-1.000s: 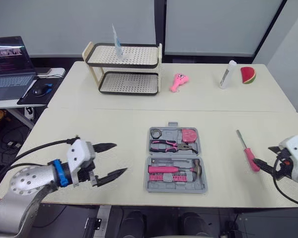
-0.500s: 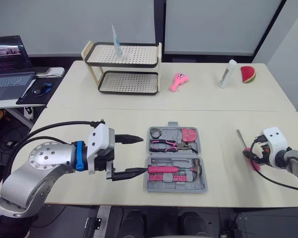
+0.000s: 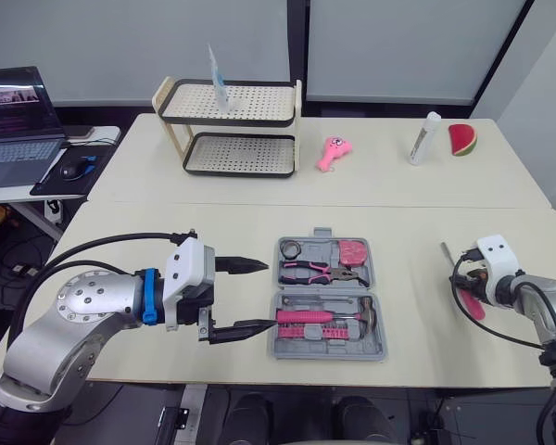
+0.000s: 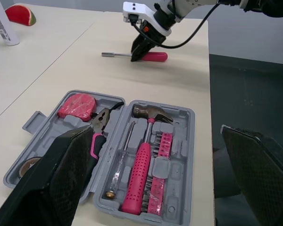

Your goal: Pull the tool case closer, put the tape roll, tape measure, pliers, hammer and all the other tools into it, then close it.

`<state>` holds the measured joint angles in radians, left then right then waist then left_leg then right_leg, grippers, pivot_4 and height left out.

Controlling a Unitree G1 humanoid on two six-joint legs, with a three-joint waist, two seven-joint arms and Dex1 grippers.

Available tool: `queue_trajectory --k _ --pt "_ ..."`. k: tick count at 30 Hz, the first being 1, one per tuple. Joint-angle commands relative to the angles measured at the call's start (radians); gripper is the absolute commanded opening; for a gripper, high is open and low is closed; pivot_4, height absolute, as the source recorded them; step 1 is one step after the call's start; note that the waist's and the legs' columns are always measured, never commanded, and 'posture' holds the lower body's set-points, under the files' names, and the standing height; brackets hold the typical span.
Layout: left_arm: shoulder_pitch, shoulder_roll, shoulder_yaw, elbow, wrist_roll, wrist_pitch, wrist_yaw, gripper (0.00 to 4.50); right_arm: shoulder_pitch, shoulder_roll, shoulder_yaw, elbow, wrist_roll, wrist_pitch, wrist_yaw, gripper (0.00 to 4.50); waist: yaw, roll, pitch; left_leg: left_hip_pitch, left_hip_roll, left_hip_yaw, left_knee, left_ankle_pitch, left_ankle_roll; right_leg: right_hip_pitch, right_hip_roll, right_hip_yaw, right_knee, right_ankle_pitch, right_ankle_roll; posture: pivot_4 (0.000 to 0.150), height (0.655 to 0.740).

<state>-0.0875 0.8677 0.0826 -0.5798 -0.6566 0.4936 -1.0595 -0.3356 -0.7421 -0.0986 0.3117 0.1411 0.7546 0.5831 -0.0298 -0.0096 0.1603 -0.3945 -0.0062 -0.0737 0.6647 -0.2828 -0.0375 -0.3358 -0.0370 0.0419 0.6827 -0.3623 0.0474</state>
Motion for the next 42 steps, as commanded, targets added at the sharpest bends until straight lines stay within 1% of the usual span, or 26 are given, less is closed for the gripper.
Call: queue_trajectory --k 1,12,14,19,24,27,31,35,42 --pt "-0.012 0.003 0.0 -0.011 0.003 -0.006 0.0 4.5 -0.001 0.009 -0.025 0.005 0.01 0.045 -0.017 1.68 0.0 0.0 0.0 0.0 0.0 0.0 0.0 0.0 0.0 0.0 0.0 0.0 0.0 0.0 0.0 0.15 0.729" --pt "-0.019 0.005 -0.005 -0.008 0.014 -0.004 0.002 4.5 0.032 0.032 -0.088 -0.089 0.069 0.126 -0.023 0.75 0.002 0.0 0.0 0.0 0.0 -0.001 0.0 0.0 0.0 0.0 0.0 0.0 0.0 0.0 0.0 0.15 0.729" --pt "-0.013 0.008 -0.001 -0.006 0.017 -0.005 0.0 4.5 0.042 0.03 -0.1 -0.131 0.085 0.149 -0.014 0.75 0.002 0.0 0.0 0.0 0.0 0.0 0.0 0.0 0.0 0.0 0.0 0.0 0.0 0.0 0.0 0.15 0.729" --pt "0.016 0.028 0.014 0.006 0.038 -0.023 -0.022 4.5 0.078 0.038 -0.128 -0.301 0.146 0.257 -0.025 0.75 0.0 0.001 0.0 -0.001 0.0 0.0 0.0 0.0 0.0 -0.001 0.0 0.0 0.0 0.0 0.0 0.15 0.729" --pt "0.035 0.039 0.016 0.012 0.053 -0.037 -0.035 4.5 0.112 0.097 -0.165 -0.469 0.193 0.383 -0.089 0.75 0.001 0.001 0.0 -0.001 0.0 -0.001 -0.001 0.0 0.0 -0.001 0.0 0.0 0.0 0.0 0.0 0.15 0.729" --pt "0.038 0.048 0.012 0.011 0.059 -0.04 -0.041 4.5 0.132 0.181 -0.196 -0.579 0.208 0.477 -0.167 0.75 0.002 0.001 0.0 -0.002 0.0 -0.001 -0.001 0.0 0.0 -0.001 0.0 -0.001 0.0 0.0 0.0 0.15 0.729" --pt "0.039 0.056 0.008 0.002 0.066 -0.034 -0.045 4.5 0.162 0.327 -0.237 -0.701 0.2 0.582 -0.283 0.75 0.002 0.001 0.0 -0.002 0.0 -0.002 -0.001 0.0 0.0 -0.002 0.0 -0.001 0.0 0.0 0.0 0.15 0.729" --pt "0.047 0.06 0.009 -0.02 0.061 -0.021 -0.037 4.5 0.193 0.414 -0.243 -0.766 0.179 0.616 -0.356 0.75 0.001 0.002 0.001 -0.002 -0.001 -0.001 -0.001 0.0 0.0 -0.003 0.0 0.0 0.0 0.0 0.0 0.15 0.729" --pt "0.051 0.058 0.005 -0.032 0.064 -0.015 -0.032 4.5 0.216 0.461 -0.226 -0.764 0.179 0.602 -0.392 0.75 -0.001 0.002 0.001 -0.002 0.0 0.0 -0.001 0.0 0.0 -0.004 0.001 0.0 0.002 0.0 0.0 0.15 0.729"
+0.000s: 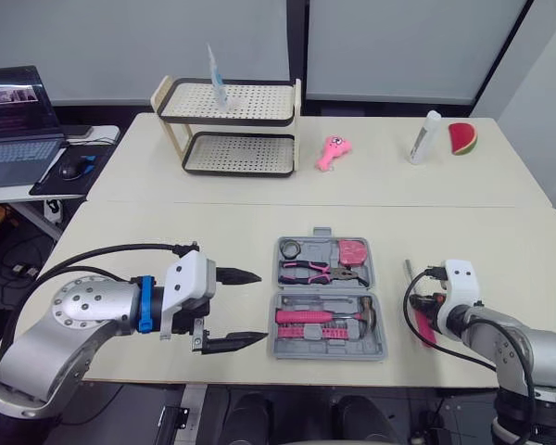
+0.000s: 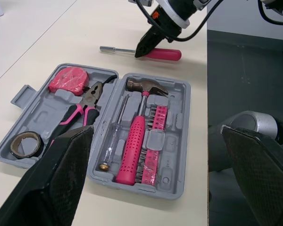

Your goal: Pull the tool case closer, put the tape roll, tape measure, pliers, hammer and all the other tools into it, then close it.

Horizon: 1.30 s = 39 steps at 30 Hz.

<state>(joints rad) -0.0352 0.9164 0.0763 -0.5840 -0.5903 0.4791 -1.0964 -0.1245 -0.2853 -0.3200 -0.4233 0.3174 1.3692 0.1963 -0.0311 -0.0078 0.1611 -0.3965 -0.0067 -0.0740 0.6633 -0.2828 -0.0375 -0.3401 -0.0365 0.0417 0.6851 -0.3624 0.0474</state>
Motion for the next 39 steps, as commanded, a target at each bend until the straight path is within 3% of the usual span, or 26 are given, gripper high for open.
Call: queue_trajectory --k 1,4,6,12,17,20,21,24,27,31,39 --pt "-0.002 0.009 0.01 -0.026 -0.001 -0.001 0.005 4.5 0.007 0.004 0.002 -0.025 0.0 -0.018 -0.007 0.75 0.0 0.0 0.0 0.0 0.0 0.0 0.0 0.0 0.0 -0.001 0.0 0.0 0.001 0.0 0.0 0.15 0.729" --pt "-0.005 0.008 0.006 -0.02 0.004 -0.006 0.006 4.5 0.01 0.011 -0.005 -0.011 -0.001 -0.032 -0.011 0.75 0.0 0.0 0.0 0.0 0.0 0.002 0.0 0.0 0.0 -0.002 0.0 0.0 0.003 0.0 0.0 0.15 0.729" --pt "-0.003 0.007 0.006 -0.019 0.007 -0.008 0.008 4.5 0.009 0.016 -0.016 -0.013 0.005 -0.034 -0.01 1.48 0.0 0.0 0.0 0.0 0.0 0.002 0.0 0.0 0.0 -0.003 0.0 0.0 0.003 0.0 0.0 0.15 0.729" --pt "0.016 0.006 0.015 -0.017 0.016 -0.018 0.011 4.5 -0.026 0.004 -0.079 -0.098 0.068 0.044 0.027 2.52 0.0 0.0 0.0 0.0 0.0 0.002 0.0 0.0 0.0 -0.003 0.0 0.0 0.003 0.0 0.0 0.15 0.729" --pt "0.032 0.005 0.029 -0.015 0.023 -0.025 0.018 4.5 -0.075 -0.133 -0.09 -0.179 0.176 0.132 0.155 3.56 0.0 0.001 0.0 0.0 0.0 0.002 0.0 0.0 0.0 -0.003 0.0 0.0 0.003 0.0 0.0 0.15 0.729" --pt "0.048 0.004 0.038 -0.022 0.022 -0.028 0.022 4.5 -0.028 -0.571 0.168 -0.176 0.139 -0.186 0.51 4.46 0.003 0.007 0.005 -0.002 -0.002 0.003 0.002 0.0 0.0 -0.003 -0.002 0.0 0.001 0.0 0.0 0.15 0.729" --pt "0.054 0.003 0.039 -0.025 0.023 -0.029 0.023 4.5 -0.025 -0.697 0.262 -0.142 0.073 -0.359 0.631 4.46 0.002 0.007 0.005 -0.001 -0.002 0.003 0.001 0.0 0.0 -0.002 -0.002 0.0 0.0 0.0 0.0 0.15 0.729" --pt "0.065 0.001 0.039 -0.036 0.023 -0.029 0.03 4.5 -0.065 -0.891 0.437 -0.016 -0.098 -0.788 0.863 4.46 -0.003 0.003 0.005 -0.001 0.002 0.0 0.0 0.0 0.0 0.0 0.0 -0.001 -0.003 0.0 0.0 0.15 0.729" --pt "0.078 0.0 0.041 -0.046 0.023 -0.027 0.037 4.5 -0.195 -0.94 0.583 0.156 -0.272 -1.18 1.026 4.46 -0.01 0.003 0.005 0.0 0.003 0.001 0.0 0.0 0.0 0.001 0.0 -0.001 -0.003 0.0 0.0 0.15 0.729" --pt "0.089 0.0 0.044 -0.058 0.022 -0.025 0.048 4.5 -0.421 -0.891 0.756 0.387 -0.499 -1.621 1.16 4.46 -0.016 0.004 0.007 0.001 0.001 0.002 0.001 0.0 0.0 0.001 -0.001 -0.001 -0.003 0.0 0.0 0.15 0.729" --pt "0.092 -0.01 0.021 -0.089 0.009 -0.021 0.053 4.5 -0.634 -0.786 0.934 0.658 -0.741 -2.116 1.231 4.46 -0.005 0.003 0.008 -0.001 0.001 0.002 0.002 0.0 0.0 0.001 -0.002 -0.002 -0.004 0.0 0.0 0.15 0.729"
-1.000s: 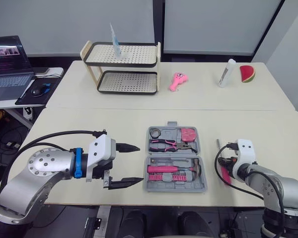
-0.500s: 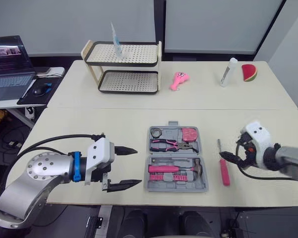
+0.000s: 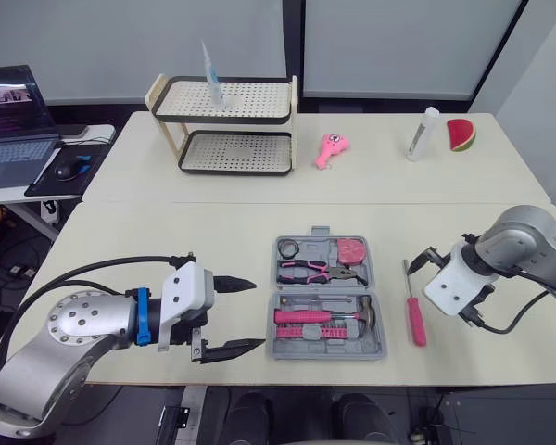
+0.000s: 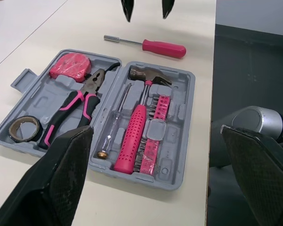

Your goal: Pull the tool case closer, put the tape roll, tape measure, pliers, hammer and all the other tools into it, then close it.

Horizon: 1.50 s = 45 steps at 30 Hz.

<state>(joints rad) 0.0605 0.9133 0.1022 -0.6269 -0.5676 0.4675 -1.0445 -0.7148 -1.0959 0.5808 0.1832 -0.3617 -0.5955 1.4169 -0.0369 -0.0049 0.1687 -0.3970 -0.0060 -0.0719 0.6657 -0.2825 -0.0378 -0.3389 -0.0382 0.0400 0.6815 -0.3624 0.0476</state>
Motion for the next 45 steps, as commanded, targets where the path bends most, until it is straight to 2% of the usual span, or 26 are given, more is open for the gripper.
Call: queue_trajectory --k 1,15,28,31,34,36,41,45 --pt "-0.004 -0.008 -0.007 -0.049 -0.015 -0.009 0.002 4.5 -0.055 0.037 0.045 0.073 -0.082 -0.19 0.004 4.46 0.002 0.0 0.0 0.0 0.0 0.0 0.0 0.0 0.0 0.0 0.0 0.0 0.0 0.0 0.0 0.15 0.729" --pt "-0.045 -0.047 -0.101 -0.059 0.018 -0.043 0.006 4.5 -0.123 0.109 0.095 0.232 -0.206 -0.399 -0.039 4.46 0.005 0.0 0.0 0.001 0.0 0.0 0.001 0.002 -0.004 0.0 0.0 0.0 0.001 0.0 0.0 0.15 0.729" --pt "-0.026 -0.059 -0.112 -0.064 0.048 -0.062 0.018 4.5 -0.142 0.178 0.125 0.311 -0.301 -0.437 -0.102 4.46 0.005 0.0 0.0 0.001 0.0 0.0 0.001 0.002 -0.004 0.0 0.0 0.0 0.002 0.0 0.0 0.15 0.729" --pt "-0.023 -0.059 -0.11 -0.064 0.051 -0.064 0.022 4.5 -0.127 0.197 0.133 0.309 -0.316 -0.418 -0.114 3.88 0.005 0.0 0.0 0.001 0.0 0.0 0.001 0.002 -0.004 0.0 0.0 0.0 0.002 0.0 0.0 0.15 0.729" --pt "-0.032 -0.061 -0.114 -0.058 0.053 -0.062 0.023 4.5 -0.113 0.218 0.137 0.318 -0.345 -0.402 -0.144 2.89 0.005 0.0 0.0 0.001 0.0 0.0 0.001 0.002 -0.004 0.0 0.0 0.0 0.002 0.0 0.0 0.15 0.729" --pt "-0.039 -0.063 -0.117 -0.055 0.054 -0.058 0.025 4.5 -0.105 0.226 0.141 0.325 -0.362 -0.389 -0.162 2.4 0.005 0.0 0.0 0.001 0.0 0.0 0.001 0.002 -0.004 0.0 0.0 0.0 0.002 0.0 0.0 0.15 0.729" --pt "-0.047 -0.062 -0.121 -0.042 0.062 -0.063 0.023 4.5 -0.101 0.223 0.138 0.335 -0.369 -0.369 -0.188 1.63 0.005 -0.002 -0.001 0.004 0.0 0.0 0.001 0.002 -0.004 0.003 0.0 0.0 0.002 0.0 0.0 0.15 0.729" --pt "-0.063 -0.066 -0.127 -0.031 0.067 -0.066 0.025 4.5 -0.097 0.166 0.101 0.304 -0.289 -0.348 -0.15 1.16 0.009 -0.002 -0.001 0.003 0.0 0.0 0.001 0.002 -0.004 0.003 0.0 0.0 0.002 0.0 0.0 0.15 0.729"
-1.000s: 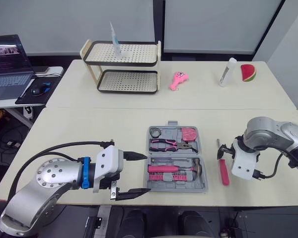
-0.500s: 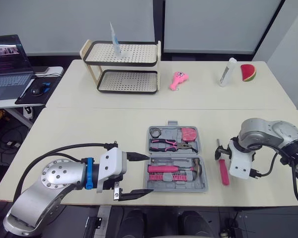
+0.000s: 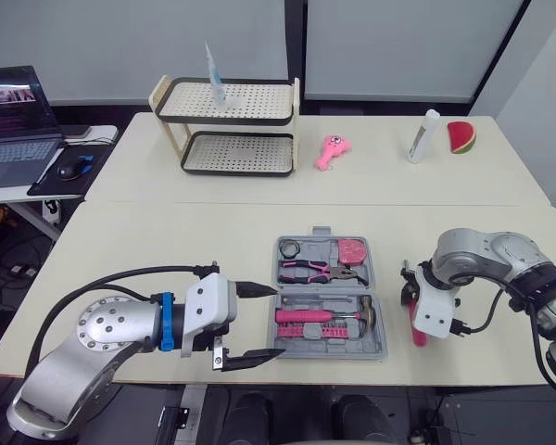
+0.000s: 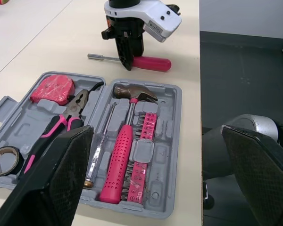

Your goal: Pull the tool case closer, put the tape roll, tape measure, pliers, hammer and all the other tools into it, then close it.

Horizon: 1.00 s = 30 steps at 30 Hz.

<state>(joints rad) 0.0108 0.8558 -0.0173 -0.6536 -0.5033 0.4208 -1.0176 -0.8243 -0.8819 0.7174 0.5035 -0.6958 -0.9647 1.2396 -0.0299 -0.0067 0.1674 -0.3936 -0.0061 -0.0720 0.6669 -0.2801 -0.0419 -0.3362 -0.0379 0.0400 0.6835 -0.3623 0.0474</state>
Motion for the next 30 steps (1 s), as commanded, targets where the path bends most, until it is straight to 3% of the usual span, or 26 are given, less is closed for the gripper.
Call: queue_trajectory --k 1,6,10,15,22,30 --pt "-0.015 -0.009 -0.008 -0.004 0.003 -0.019 -0.002 4.5 0.015 -0.056 -0.04 -0.025 0.059 0.029 0.034 1.04 0.003 0.0 0.0 0.0 0.0 0.0 0.0 0.0 0.0 0.0 0.0 0.0 0.0 0.0 0.0 0.15 0.729" --pt "-0.024 -0.015 -0.017 0.008 0.011 -0.03 -0.003 4.5 0.123 -0.146 -0.113 -0.177 0.236 0.186 0.131 0.67 0.001 0.0 0.0 -0.002 0.0 0.0 0.0 0.0 0.0 -0.001 0.0 0.0 -0.001 0.0 0.0 0.15 0.729" --pt "-0.046 -0.029 -0.035 0.029 0.021 -0.041 -0.004 4.5 0.321 -0.267 -0.256 -0.378 0.433 0.539 0.216 0.67 0.006 0.001 0.0 -0.002 0.0 -0.001 0.0 -0.001 0.002 0.0 0.0 0.001 -0.001 0.0 0.0 0.15 0.729" --pt "-0.059 -0.042 -0.05 0.043 0.031 -0.047 -0.007 4.5 0.471 -0.339 -0.406 -0.474 0.53 0.946 0.236 0.65 0.004 0.001 0.0 -0.003 0.0 -0.002 0.002 -0.003 0.004 0.0 -0.001 0.001 0.0 0.0 0.0 0.15 0.729" --pt "-0.068 -0.044 -0.08 0.046 0.055 -0.061 -0.014 4.5 0.549 -0.286 -0.555 -0.526 0.698 1.684 0.179 0.65 0.003 0.001 0.0 -0.004 0.0 -0.003 0.001 -0.003 0.005 0.0 0.0 0.001 -0.001 0.0 0.0 0.15 0.729" --pt "-0.111 -0.068 -0.081 0.024 0.019 -0.018 -0.001 4.5 0.473 -0.144 -0.605 -0.49 0.776 2.106 -0.034 0.65 0.003 0.001 0.0 -0.004 -0.001 -0.002 0.001 -0.003 0.005 0.0 0.0 0.001 -0.001 0.0 0.0 0.15 0.729"
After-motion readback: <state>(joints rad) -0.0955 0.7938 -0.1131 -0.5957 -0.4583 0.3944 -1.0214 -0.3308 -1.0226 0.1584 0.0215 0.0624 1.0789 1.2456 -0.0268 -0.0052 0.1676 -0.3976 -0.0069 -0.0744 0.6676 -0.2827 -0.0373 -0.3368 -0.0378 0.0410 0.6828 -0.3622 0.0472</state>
